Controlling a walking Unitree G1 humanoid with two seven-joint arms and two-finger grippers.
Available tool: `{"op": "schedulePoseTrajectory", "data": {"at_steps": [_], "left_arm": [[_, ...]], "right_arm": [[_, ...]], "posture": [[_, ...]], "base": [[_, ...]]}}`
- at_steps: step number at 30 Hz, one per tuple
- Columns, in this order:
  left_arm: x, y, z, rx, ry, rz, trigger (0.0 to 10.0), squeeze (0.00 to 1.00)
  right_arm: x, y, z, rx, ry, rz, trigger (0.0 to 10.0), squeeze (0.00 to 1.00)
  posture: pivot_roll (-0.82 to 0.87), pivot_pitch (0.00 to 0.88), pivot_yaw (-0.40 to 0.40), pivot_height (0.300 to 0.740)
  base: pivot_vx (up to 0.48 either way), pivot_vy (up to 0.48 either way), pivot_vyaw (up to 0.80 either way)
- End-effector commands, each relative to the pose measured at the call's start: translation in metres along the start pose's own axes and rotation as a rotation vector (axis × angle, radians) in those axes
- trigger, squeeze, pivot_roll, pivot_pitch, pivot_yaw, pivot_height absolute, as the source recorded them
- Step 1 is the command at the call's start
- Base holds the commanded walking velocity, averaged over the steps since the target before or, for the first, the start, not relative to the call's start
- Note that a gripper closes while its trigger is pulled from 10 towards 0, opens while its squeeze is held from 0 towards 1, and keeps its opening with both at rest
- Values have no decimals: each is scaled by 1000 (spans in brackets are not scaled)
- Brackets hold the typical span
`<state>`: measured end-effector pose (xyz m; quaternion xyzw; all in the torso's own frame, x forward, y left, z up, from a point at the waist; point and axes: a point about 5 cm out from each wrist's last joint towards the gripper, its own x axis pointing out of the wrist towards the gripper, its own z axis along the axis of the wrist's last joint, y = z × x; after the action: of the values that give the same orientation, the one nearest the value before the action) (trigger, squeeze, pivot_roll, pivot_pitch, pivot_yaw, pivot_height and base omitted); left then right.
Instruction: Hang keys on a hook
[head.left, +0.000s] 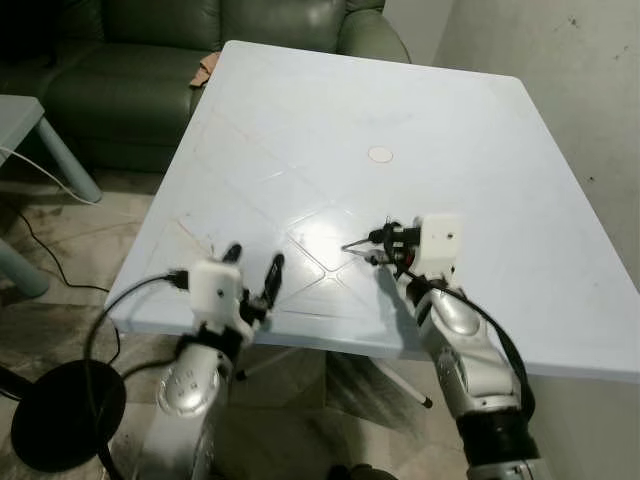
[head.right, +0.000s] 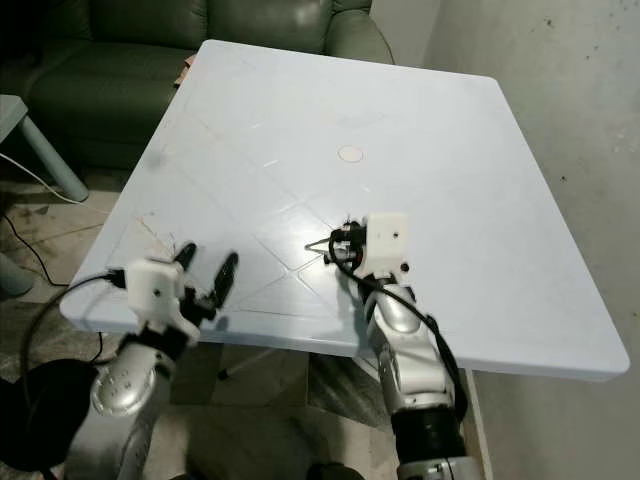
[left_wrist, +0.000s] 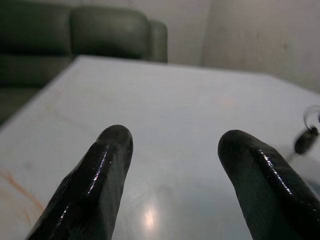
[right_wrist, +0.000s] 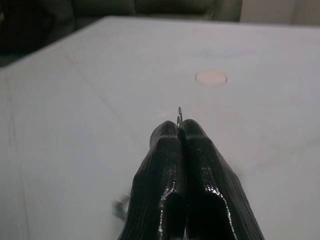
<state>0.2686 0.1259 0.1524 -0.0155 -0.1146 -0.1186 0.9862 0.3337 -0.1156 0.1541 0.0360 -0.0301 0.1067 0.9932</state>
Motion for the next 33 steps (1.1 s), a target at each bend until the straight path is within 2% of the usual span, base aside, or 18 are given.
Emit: {"op": "schedulePoseTrajectory", "data": {"at_steps": [1,4,7,9,10,12,16,17,18,21,23,25,33], "left_arm": [[4,8,5,38,0,23,10000,0],[9,14,7,67,0,38,10000,0],[20,29,16,100,-18,82,10000,0],[22,32,18,108,-18,91,10000,0],[22,32,18,108,-18,91,10000,0],[29,47,20,73,-22,149,10000,0],[30,49,20,69,-22,156,10000,0],[29,51,16,39,-9,171,10000,0],[26,53,9,4,8,194,10000,0],[24,53,5,-13,13,192,10000,0],[23,54,2,-18,21,197,10000,0],[20,55,-2,-57,27,184,10000,0],[7,64,-8,-59,22,202,10000,0]], "right_arm": [[3,-6,3,-13,-19,-35,0,0],[6,-7,6,-12,-32,-49,0,0],[10,-6,10,-5,-45,-35,0,0],[11,-6,11,-4,-48,-34,0,0],[11,-6,11,-5,-49,-34,0,0],[13,-7,15,-10,-72,-41,0,0],[13,-7,15,-11,-76,-42,0,0],[12,-10,12,0,-87,-51,10000,0],[9,-15,8,3,-103,-63,10000,0],[6,-19,3,1,-114,-51,10000,0],[0,-19,2,2,-151,4,10000,0],[-6,-18,-5,-9,-139,46,10000,0],[-15,-19,-17,11,-125,47,10000,0]], "posture": [[-56,92,-45,740],[-58,84,-44,740],[-58,68,-42,740],[-58,68,-42,740],[-58,68,-42,740],[-62,53,-40,740],[-62,53,-40,740],[-75,19,-28,740],[-77,17,-25,740],[-79,7,-17,740],[-80,3,-15,740],[-78,0,-13,740],[-71,0,-15,740]], "base": [[0,0,0],[0,0,0],[0,0,0],[0,0,0],[0,0,0],[0,0,0],[0,0,0],[0,0,0],[0,0,0],[0,0,0],[0,0,0],[0,0,0],[0,0,0]]}}
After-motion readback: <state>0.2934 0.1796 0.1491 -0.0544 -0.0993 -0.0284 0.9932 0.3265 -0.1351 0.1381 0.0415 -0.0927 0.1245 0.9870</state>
